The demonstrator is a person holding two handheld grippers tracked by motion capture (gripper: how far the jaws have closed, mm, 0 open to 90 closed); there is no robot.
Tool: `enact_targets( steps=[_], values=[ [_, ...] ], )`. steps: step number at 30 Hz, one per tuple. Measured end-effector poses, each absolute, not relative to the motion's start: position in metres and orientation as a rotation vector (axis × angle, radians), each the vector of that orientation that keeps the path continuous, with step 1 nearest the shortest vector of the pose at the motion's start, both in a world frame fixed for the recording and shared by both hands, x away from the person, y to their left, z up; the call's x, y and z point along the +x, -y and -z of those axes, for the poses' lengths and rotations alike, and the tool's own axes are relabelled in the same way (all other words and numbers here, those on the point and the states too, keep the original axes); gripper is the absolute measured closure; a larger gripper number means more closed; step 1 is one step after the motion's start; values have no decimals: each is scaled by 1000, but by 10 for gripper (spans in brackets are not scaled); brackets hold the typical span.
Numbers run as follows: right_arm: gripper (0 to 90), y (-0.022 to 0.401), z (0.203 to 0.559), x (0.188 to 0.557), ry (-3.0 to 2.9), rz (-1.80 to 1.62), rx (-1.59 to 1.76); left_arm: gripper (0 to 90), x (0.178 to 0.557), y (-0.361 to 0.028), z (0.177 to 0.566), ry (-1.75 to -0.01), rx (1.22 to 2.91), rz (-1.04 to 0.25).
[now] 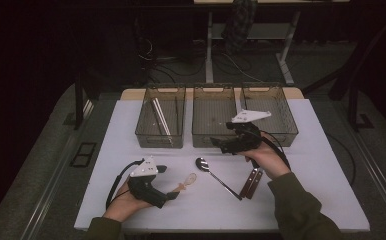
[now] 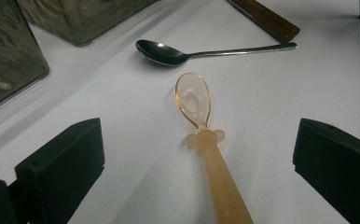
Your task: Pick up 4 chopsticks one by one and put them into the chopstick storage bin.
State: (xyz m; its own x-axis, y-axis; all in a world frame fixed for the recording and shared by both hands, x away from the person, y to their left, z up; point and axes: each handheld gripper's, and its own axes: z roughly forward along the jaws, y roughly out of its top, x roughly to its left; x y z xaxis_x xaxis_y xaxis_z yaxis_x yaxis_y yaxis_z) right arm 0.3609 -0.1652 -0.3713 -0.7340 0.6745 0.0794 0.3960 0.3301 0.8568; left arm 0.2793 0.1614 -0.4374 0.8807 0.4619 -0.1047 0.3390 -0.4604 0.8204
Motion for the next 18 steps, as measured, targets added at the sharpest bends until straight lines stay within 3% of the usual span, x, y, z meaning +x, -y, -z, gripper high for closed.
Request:
enact_targets(
  steps=[18],
  values=[
    [175, 266, 416, 293, -2228, -1425, 1087, 6, 279, -161, 436, -595, 2096, -183]
  ],
)
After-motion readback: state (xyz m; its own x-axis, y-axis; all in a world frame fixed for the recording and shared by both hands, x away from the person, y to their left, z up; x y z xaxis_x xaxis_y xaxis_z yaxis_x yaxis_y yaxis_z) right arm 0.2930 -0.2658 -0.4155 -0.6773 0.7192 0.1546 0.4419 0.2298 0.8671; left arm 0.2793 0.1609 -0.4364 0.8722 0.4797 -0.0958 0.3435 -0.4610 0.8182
